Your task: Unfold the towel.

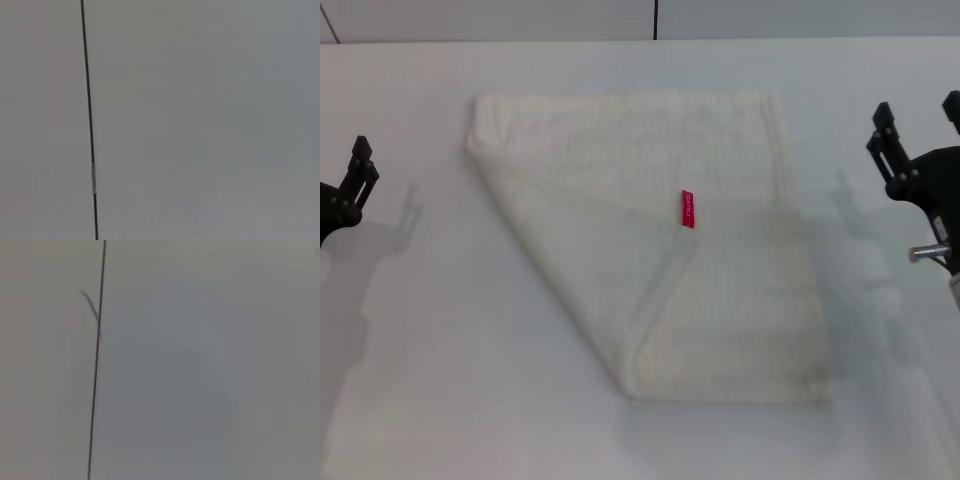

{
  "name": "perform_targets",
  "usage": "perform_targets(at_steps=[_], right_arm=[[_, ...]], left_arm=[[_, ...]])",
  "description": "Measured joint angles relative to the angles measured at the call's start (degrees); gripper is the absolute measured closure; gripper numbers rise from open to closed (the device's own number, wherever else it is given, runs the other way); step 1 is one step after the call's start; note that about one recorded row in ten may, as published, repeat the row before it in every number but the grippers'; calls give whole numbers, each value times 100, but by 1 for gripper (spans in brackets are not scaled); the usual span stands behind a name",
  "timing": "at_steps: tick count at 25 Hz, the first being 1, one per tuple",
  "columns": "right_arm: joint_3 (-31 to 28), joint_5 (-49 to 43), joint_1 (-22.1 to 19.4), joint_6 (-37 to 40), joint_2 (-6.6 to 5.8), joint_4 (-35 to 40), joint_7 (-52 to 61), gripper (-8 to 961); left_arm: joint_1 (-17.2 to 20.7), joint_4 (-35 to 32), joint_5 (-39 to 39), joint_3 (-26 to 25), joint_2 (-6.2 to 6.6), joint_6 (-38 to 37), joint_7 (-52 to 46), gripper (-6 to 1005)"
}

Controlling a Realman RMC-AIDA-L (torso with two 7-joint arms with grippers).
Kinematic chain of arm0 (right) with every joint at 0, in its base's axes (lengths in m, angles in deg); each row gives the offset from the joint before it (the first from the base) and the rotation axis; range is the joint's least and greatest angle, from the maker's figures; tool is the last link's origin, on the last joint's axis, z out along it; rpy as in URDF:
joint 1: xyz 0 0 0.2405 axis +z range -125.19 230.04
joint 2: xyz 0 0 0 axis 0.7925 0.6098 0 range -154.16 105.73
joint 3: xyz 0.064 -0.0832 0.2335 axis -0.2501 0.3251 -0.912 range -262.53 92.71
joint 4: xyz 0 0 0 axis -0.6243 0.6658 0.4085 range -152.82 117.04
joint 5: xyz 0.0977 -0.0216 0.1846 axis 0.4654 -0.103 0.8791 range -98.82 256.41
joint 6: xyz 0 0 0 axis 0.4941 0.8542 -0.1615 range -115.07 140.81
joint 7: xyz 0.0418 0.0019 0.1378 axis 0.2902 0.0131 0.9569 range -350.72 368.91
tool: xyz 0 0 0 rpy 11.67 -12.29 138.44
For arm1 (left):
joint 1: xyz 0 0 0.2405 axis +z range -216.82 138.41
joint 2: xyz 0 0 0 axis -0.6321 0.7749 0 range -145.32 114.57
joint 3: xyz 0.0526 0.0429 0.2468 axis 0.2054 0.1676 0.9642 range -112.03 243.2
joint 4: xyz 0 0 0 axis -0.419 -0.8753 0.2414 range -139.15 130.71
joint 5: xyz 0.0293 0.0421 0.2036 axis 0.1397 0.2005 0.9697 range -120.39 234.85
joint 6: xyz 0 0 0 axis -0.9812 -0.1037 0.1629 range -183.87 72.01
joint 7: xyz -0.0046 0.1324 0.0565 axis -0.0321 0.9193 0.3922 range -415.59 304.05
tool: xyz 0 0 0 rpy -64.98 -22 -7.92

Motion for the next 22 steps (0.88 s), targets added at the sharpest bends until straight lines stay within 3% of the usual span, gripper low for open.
perform_targets(at_steps=[4,5,6,8,11,13,15,18,19,20,21,22], right_arm=[[-15,0,-44,396,-132,386,-21,214],[-18,-12,-70,582,-239,713,-45,214],[-18,-12,-70,582,-239,713,-45,214],[-33,-24,-100,842,-386,1112,-117,214],[-319,-39,-156,1738,-585,1925,-568,215],[-888,-101,-287,2904,-619,2687,-1036,215],[-1607,-231,-458,4344,-567,3391,-1411,215],[-2784,-457,-599,6502,-362,4331,-1662,219],[-3163,-501,-610,7189,-271,4570,-1685,223],[-3885,-559,-596,8408,-76,4945,-1704,226],[-3885,-559,-596,8408,-76,4945,-1704,230],[-4248,-602,-550,8909,5,5110,-1704,234]], left_arm=[[77,368,28,7,43,306,-125,233],[87,474,32,7,50,434,-67,233],[87,474,32,7,50,434,-67,233],[100,687,34,-8,60,670,37,233],[238,1314,76,-38,122,1254,130,233],[391,1884,201,-50,217,1779,135,233],[617,2751,463,-102,348,2603,119,233],[831,3787,714,-222,482,3706,71,233],[862,4059,742,-238,526,4030,59,233],[904,4703,758,-248,675,4825,-37,233],[904,4703,758,-248,675,4825,-37,233],[902,4906,761,-242,732,5062,-85,233]])
